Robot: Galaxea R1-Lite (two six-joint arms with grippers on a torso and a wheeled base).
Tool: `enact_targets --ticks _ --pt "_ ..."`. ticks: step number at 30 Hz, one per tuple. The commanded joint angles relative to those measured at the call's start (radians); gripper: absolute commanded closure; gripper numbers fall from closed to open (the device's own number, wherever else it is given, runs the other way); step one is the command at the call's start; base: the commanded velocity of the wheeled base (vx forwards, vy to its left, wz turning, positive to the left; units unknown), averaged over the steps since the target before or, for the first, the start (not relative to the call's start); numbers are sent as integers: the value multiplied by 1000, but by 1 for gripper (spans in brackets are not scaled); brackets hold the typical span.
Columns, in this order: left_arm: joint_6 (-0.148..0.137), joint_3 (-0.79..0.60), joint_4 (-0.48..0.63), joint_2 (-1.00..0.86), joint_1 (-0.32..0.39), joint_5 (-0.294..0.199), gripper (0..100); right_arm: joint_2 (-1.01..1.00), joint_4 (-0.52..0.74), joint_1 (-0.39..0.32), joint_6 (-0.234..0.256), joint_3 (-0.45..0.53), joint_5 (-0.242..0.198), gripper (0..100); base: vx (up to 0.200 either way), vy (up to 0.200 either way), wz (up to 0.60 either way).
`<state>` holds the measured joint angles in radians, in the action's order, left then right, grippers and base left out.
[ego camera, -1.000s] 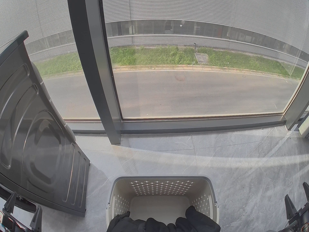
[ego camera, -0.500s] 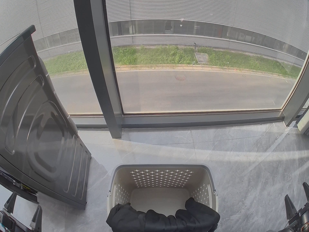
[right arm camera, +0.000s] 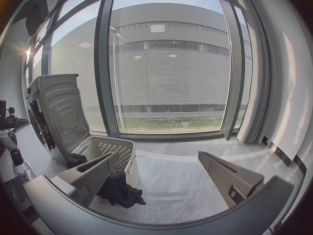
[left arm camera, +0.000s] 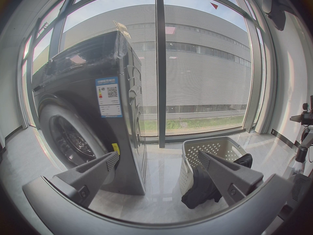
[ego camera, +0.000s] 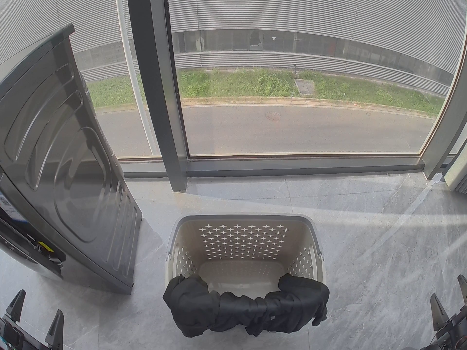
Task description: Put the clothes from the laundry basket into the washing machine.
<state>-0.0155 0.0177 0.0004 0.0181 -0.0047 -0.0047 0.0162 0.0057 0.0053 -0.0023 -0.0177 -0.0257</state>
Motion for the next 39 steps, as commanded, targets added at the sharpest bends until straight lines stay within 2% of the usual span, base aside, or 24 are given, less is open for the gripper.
enact_targets --ticks 1,12,18,39 --pt "0 -16 0 -18 0 0 0 -16 0 1 -1 16 0 0 -200 0 0" --pt "-3 -16 0 -18 0 0 0 -16 0 1 1 18 0 0 -200 0 0" --pt "0 -16 0 -18 0 0 0 -16 0 1 1 16 1 0 0 0 0" --pt "2 -16 0 -18 0 -1 0 -16 0 1 -1 16 0 0 0 200 0"
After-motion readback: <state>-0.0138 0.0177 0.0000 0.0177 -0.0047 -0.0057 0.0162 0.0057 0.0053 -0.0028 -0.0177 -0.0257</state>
